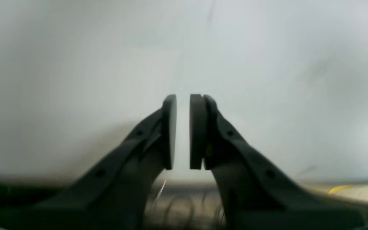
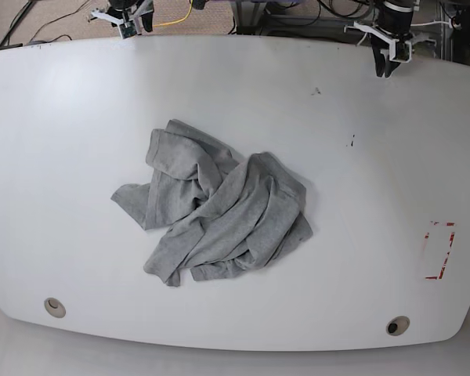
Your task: Layout the t-shirt on the table in an organized manner, then fold the t-shirt properly
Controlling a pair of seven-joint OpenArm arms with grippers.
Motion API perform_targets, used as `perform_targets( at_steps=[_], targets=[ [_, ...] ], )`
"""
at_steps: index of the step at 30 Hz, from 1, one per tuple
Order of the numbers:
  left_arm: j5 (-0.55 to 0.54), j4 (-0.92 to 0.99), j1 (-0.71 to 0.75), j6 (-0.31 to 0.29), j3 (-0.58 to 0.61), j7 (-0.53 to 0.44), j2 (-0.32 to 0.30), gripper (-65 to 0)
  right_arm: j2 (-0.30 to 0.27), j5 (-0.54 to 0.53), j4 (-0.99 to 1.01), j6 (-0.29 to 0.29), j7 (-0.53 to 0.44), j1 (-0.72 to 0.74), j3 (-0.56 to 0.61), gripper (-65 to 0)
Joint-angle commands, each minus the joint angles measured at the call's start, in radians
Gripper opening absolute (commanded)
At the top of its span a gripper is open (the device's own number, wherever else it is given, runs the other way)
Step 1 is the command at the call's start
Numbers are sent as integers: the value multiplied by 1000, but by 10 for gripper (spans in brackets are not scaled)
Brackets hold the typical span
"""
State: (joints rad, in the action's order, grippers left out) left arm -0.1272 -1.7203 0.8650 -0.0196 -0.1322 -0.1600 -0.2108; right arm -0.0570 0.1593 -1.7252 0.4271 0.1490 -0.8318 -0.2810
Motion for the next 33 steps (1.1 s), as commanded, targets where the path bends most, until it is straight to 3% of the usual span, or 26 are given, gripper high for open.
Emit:
perform_targets(
  at_steps=[1, 6, 12, 33],
  targets=[
    [21, -13, 13, 2, -5, -28, -5, -585, -5, -33, -28, -6, -96, -2, -2, -530],
    [22, -13, 16, 2, -5, -26, -3, -586, -5, -31, -58, -6, -94, -8, -5, -544],
    [21, -31, 20, 0, -22, -28, -2, -586, -5, -31, -86, -6, -76, -33, -5, -618],
    [19, -60, 35, -3, -68, -28, -2, -583, -7, -33, -98, -4, -67, -120, -5, -617]
  ],
)
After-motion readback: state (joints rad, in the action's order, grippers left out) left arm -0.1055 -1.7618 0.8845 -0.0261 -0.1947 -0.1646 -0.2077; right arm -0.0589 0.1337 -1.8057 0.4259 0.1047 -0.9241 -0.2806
